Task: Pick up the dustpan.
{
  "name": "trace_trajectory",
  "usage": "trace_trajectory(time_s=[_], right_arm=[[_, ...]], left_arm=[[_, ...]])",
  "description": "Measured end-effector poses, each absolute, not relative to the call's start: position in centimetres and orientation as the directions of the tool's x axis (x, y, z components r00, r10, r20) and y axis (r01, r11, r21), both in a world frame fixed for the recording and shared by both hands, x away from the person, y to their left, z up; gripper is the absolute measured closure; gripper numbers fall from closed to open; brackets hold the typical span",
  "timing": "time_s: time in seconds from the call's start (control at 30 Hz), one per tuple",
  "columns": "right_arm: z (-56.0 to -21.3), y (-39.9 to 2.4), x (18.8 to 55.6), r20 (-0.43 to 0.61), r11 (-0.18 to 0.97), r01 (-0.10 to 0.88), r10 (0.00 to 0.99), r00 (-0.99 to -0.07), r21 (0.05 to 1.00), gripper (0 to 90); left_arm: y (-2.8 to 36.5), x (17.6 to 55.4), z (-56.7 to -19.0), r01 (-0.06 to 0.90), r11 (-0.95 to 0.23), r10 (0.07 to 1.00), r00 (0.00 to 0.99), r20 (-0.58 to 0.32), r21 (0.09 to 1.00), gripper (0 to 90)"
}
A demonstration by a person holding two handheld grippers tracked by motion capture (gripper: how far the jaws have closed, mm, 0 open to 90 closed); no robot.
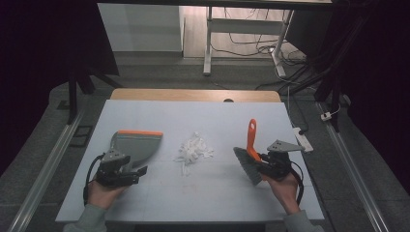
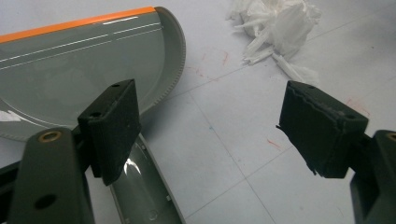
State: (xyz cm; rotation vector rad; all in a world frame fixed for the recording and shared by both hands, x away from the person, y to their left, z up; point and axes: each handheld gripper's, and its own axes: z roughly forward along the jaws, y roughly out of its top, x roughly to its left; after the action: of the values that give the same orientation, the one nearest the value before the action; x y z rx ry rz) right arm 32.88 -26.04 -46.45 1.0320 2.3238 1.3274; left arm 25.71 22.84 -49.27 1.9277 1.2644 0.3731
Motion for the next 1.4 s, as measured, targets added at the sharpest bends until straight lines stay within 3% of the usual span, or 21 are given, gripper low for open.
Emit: trace_trajectory(time_s=[1.13,1.4], right_arm=[[-46.2,-26.3,32.7,0.102,0.311,0.445,0.714,-0.693,0.84,70.2],[-46.3,-26.3,32.7,0.109,0.305,0.452,0.718,-0.687,0.838,70.2]], left_arm=[[22.3,25.2,-46.6,0.627,-0.226,0.862,0.485,-0.147,0.745,22.7],[23.4,25.6,-46.1,0.669,-0.171,0.875,0.441,-0.201,0.723,23.5]])
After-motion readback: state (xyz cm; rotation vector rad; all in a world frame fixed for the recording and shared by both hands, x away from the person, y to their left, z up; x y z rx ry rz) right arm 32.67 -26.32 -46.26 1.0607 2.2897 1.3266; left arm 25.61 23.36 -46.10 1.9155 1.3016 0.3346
